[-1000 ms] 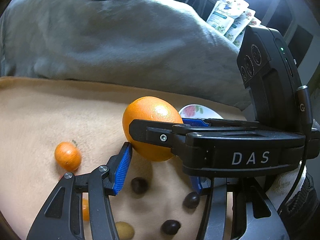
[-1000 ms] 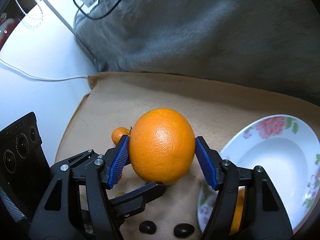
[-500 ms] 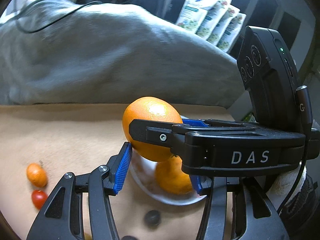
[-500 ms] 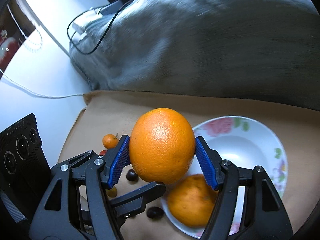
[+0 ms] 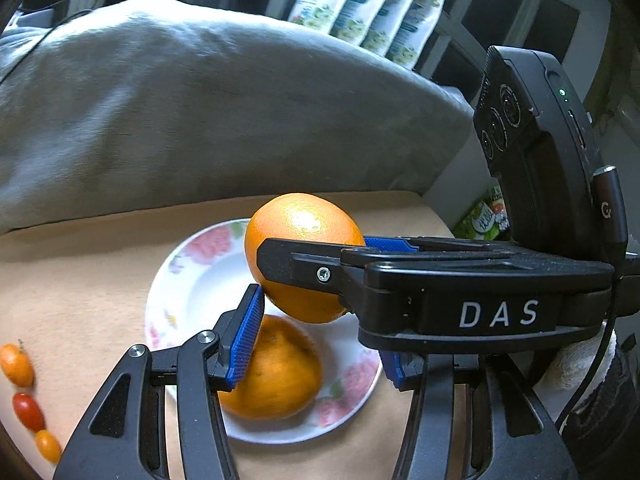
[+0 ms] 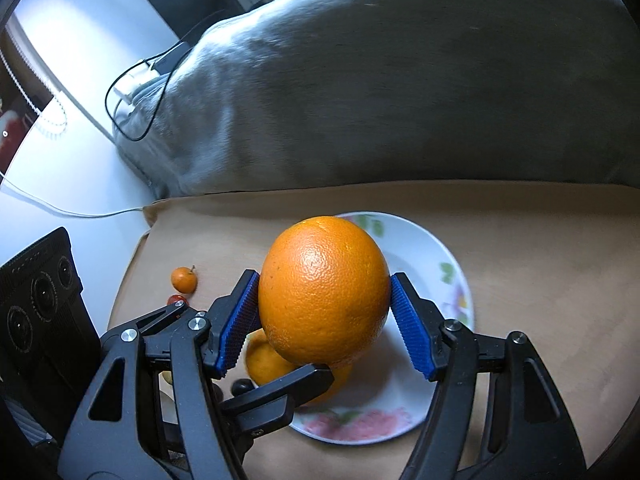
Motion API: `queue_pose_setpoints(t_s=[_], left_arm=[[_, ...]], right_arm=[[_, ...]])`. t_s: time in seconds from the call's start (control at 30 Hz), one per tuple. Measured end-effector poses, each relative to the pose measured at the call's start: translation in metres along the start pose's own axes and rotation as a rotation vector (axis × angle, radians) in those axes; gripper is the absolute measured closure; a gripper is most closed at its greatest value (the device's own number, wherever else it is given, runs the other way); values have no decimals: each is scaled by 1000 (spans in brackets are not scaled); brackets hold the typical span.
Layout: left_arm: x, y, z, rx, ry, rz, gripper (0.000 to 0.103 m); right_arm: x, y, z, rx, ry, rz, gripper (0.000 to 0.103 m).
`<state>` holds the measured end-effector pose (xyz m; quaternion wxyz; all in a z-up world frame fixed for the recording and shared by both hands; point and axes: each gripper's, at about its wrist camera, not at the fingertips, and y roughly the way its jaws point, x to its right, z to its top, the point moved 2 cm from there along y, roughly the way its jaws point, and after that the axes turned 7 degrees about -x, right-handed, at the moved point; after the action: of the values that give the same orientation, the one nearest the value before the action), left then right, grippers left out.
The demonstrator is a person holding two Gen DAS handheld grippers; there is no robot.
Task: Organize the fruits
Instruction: 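Carry the oval orange with the right gripper and lower it beside the spotted orange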
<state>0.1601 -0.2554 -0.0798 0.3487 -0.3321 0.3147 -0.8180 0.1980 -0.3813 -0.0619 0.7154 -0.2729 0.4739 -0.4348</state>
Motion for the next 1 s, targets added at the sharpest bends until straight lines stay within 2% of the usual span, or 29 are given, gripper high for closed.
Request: queue_pose_setpoints(t_s=[0.17, 0.27, 0.73, 0.9, 1.0], left_arm=[[10, 11, -3, -19, 14, -7, 51], [8, 5, -18, -29, 24, -12, 53], [7, -6, -28, -45, 41, -36, 54], [0, -16, -35, -43, 36, -37, 54], [2, -15, -35, -41, 33, -32, 54]], right_arm=[[14, -3, -4, -1, 28, -5, 34], [19, -5, -6, -1, 36, -12, 34], [35, 7, -15, -41, 71, -44, 34], [30, 9, -19, -50, 47, -58, 34], [21, -2, -18, -6, 20, -73, 34]])
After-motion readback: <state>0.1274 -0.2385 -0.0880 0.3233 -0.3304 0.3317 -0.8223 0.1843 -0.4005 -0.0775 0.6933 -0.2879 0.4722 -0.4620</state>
